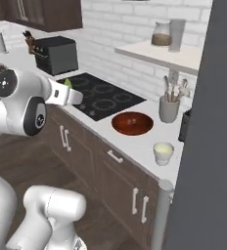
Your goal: Grab a lemon wedge from the fridge and one ice cube from the ice bowl, and put them in the glass of lemonade.
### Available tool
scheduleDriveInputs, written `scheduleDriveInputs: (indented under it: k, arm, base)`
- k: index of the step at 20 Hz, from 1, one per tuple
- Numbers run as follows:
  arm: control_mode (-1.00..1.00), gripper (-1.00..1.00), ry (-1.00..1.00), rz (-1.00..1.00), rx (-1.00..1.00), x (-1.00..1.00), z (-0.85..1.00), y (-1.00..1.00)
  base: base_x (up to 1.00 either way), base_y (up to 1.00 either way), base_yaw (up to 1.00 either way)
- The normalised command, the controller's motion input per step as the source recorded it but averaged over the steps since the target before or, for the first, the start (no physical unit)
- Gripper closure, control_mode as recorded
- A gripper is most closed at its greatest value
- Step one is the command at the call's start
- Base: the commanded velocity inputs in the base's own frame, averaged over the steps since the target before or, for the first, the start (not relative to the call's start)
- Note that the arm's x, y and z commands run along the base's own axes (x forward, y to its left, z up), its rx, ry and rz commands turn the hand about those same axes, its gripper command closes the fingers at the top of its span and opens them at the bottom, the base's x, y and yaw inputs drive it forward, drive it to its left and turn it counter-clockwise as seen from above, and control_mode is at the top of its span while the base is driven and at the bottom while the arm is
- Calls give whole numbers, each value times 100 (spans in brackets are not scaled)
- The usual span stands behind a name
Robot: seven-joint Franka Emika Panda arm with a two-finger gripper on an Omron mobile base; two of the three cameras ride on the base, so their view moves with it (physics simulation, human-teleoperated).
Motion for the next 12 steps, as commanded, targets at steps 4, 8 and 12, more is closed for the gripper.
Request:
scheduleDriveInputs:
  k: [4,8,12]
  arm:
    - [100,100,0,0,0,0,0,0]
    - [100,100,0,0,0,0,0,0]
    - [100,100,0,0,0,0,0,0]
  base:
    - [63,1,-71]
    - [78,34,-68]
    - [80,73,-57]
